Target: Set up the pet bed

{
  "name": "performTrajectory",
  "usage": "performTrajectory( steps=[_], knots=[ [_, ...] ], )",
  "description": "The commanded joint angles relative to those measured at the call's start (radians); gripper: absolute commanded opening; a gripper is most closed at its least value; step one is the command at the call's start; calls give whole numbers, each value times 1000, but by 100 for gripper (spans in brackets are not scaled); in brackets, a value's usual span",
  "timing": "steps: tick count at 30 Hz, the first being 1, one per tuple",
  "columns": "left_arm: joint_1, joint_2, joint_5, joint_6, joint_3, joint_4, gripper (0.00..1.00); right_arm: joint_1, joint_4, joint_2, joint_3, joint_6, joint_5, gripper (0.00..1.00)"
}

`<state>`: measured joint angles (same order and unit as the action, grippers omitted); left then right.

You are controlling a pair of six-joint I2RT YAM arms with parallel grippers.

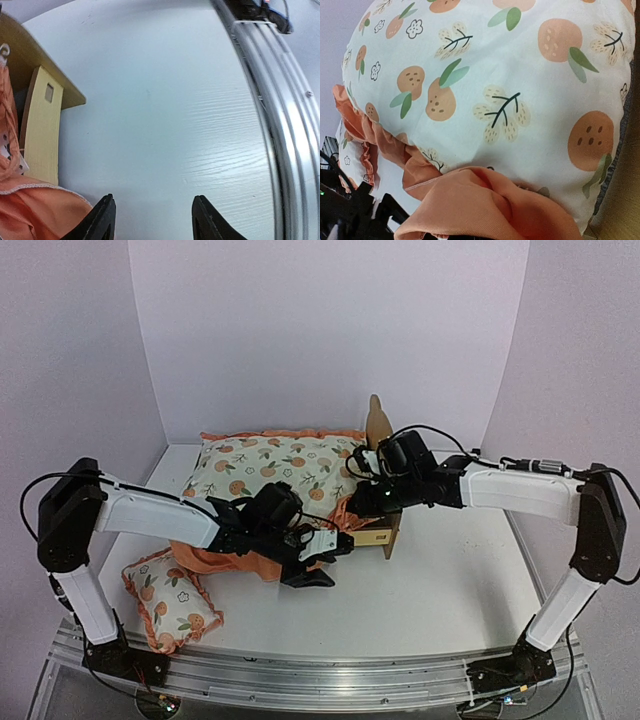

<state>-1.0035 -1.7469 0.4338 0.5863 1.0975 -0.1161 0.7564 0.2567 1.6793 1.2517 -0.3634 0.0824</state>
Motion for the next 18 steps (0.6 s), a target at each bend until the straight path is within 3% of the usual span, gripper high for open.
performTrajectory(
  steps=[1,6,12,18],
  knots=[
    [-1,-96,-224,-127,-21,292,56,-7,24,32,64,12,-40,0],
    [-1,-121,-450,-81,-55,429,56,-10,73,36,83,45,-54,0],
    [-1,-7,-437,8,-55,404,66,-16,104,14,80,75,-42,0],
    [84,-42,-488,18,58,272,72,-21,117,-47,52,108,4,0]
  ],
)
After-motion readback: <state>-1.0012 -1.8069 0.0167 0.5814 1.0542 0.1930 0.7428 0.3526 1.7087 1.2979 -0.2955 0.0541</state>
